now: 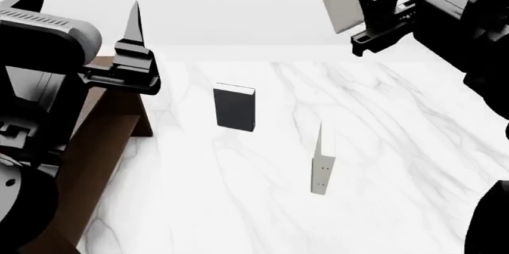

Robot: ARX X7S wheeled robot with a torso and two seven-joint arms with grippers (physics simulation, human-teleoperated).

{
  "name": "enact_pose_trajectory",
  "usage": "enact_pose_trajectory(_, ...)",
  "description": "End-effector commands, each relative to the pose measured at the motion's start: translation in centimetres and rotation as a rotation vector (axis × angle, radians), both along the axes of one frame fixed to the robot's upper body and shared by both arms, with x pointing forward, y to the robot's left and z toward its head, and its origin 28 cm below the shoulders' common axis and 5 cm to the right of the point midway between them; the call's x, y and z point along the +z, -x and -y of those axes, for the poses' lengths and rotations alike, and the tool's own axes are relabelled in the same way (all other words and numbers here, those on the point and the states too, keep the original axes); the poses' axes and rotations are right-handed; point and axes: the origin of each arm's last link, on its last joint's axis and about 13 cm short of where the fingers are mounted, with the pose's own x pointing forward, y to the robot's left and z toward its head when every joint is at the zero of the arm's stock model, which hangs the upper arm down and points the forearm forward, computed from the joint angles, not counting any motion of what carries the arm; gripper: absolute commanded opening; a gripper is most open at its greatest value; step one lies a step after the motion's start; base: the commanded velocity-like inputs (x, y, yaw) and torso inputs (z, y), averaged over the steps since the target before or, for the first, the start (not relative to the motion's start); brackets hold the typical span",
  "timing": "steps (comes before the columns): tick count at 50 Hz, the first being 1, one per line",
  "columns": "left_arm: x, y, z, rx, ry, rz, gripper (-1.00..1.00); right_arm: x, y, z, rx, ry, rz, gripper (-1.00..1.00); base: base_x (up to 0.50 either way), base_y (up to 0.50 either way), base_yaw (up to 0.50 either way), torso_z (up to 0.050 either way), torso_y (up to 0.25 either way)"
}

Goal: Pick up the book on the right and place it under the cabinet shelf.

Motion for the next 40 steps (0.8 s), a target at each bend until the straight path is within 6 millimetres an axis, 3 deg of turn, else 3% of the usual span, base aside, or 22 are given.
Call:
enact_pose_trajectory(1, 1.1, 0.1, 0.1, 0.01, -0.009, 0.046, 1.0, -2.7, 3.3, -2.4, 0.146, -0.109, 0.037, -1.0, 0.0, 0.0, 0.0, 0.0, 0.0)
enact_pose_trajectory(14, 2.4, 0.6, 0.0, 0.03, -0.003, 0.102, 1.0, -8.5, 5.2, -4.9, 0.296, -0.226, -0.098, -1.0, 0.0, 0.0, 0.0, 0.0, 0.001)
enact_pose_trajectory(30, 1.9, 0.5, -0.2, 0.03, 0.002, 0.096, 1.0, -14.5, 7.0, -8.2, 0.444, -0.31, -0.288, -1.0, 0.0, 0.0, 0.0, 0.0, 0.001)
enact_pose_trajectory(40, 1.6, 0.3, -0.1, 0.024, -0.001, 0.088, 1.0, -18.7, 6.9, -10.3, 0.515, -0.411, -0.436, -1.0, 0.0, 0.0, 0.0, 0.0, 0.001)
